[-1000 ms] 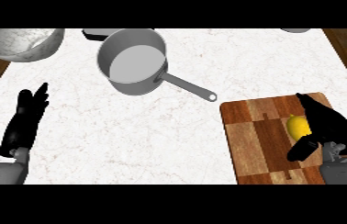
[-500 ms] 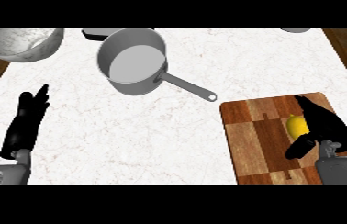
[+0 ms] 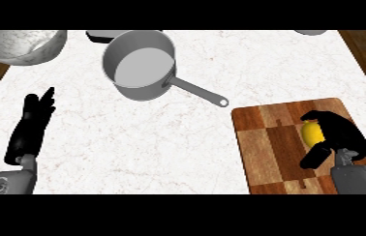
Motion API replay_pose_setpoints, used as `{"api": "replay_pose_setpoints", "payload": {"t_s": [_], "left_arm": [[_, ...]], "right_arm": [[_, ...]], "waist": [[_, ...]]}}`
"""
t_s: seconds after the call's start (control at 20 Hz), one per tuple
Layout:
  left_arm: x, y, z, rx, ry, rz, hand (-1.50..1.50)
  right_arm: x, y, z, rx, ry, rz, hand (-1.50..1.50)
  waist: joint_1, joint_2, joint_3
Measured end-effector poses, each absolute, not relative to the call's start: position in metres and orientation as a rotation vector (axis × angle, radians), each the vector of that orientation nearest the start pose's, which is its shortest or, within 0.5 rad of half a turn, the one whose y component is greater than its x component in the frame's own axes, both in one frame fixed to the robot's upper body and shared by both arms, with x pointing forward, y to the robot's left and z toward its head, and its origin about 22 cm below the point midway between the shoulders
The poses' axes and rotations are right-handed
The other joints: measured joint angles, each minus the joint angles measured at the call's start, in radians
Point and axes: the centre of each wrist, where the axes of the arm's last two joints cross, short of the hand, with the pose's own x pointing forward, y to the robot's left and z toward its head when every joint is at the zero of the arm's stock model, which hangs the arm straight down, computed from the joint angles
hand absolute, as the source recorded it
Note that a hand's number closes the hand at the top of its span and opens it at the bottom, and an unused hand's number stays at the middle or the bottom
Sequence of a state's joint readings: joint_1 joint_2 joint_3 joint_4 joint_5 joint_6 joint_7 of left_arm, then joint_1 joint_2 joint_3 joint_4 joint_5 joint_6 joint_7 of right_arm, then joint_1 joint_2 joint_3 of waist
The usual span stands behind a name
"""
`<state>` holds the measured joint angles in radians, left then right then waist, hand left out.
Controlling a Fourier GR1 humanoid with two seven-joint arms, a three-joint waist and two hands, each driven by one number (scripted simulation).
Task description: Pick the lemon from the cutting board and place it in the pot
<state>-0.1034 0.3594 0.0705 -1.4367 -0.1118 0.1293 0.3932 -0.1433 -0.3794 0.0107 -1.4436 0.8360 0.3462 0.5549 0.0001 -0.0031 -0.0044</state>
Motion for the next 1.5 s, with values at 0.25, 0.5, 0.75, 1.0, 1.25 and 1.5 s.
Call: {"api": "replay_pose_setpoints", "payload": {"t_s": [0.25, 0.5, 0.75, 1.0, 1.25, 1.5], "left_arm": [[0.266, 0.334, 0.024, 0.529, -1.162, -0.105, 0.00], [0.269, 0.332, 0.025, 0.525, -1.155, -0.107, 0.00], [0.261, 0.330, 0.023, 0.525, -1.153, -0.101, 0.00], [0.255, 0.335, 0.027, 0.529, -1.150, -0.097, 0.00], [0.261, 0.339, 0.029, 0.528, -1.148, -0.097, 0.00], [0.265, 0.332, 0.032, 0.533, -1.154, -0.098, 0.00]], "right_arm": [[0.279, -0.311, 0.037, -0.989, -0.750, 0.941, 1.50], [0.280, -0.306, 0.043, -1.070, -0.800, 0.979, 1.50], [0.269, -0.304, 0.055, -1.143, -0.836, 0.956, 1.50], [0.229, -0.248, 0.056, -1.127, -0.836, 0.897, 1.50], [0.200, -0.208, 0.085, -1.237, -0.885, 0.825, 1.50], [0.179, -0.184, 0.137, -1.336, -1.120, 0.698, 1.50]], "waist": [[0.000, 0.000, 0.000], [0.000, 0.000, 0.001], [-0.001, 0.001, 0.003], [-0.008, -0.001, 0.003], [-0.010, -0.001, 0.004], [-0.011, -0.003, 0.003]]}}
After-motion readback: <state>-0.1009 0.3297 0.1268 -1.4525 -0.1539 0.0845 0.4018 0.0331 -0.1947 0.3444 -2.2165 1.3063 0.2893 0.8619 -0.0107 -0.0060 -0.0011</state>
